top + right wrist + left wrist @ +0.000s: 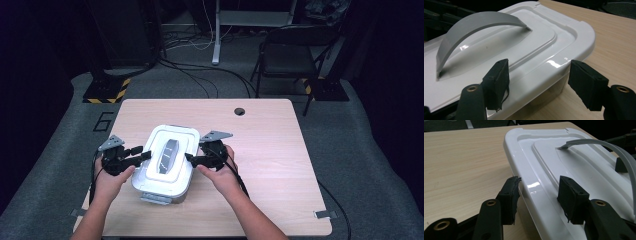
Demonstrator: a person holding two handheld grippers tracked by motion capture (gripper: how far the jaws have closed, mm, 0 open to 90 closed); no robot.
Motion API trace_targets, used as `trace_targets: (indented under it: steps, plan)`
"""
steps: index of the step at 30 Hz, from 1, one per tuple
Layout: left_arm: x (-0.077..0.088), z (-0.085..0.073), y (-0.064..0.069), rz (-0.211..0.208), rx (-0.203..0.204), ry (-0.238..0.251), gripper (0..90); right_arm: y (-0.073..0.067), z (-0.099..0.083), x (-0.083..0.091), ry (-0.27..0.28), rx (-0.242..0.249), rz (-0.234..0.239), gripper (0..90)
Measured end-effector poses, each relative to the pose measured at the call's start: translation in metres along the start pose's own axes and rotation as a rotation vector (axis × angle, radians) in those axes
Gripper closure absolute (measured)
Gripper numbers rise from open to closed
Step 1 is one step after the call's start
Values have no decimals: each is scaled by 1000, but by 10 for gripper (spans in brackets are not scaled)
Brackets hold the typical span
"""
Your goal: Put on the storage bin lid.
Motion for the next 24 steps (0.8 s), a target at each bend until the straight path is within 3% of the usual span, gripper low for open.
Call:
trace_targets:
  steps: [6, 12, 24]
  plan:
    - [0, 1, -1, 7, 15, 1, 511, 2, 1, -1, 4, -10, 4, 324]
    - [0, 1, -1, 20, 1, 1, 511, 1, 0, 0, -5, -26, 7, 325]
    - [2, 2, -5, 36, 16, -4, 499, -4, -2, 4, -20, -12, 22, 325]
Point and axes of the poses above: each handheld gripper's, and its own axes: x roughly backward along the jaws, z roughly out of its top, y roughly to its right, the point moved 10 cm from there along -x, roughly forward along the jaws, and after that the axes turned 5 degrees about -z, right-handed, at the moved point
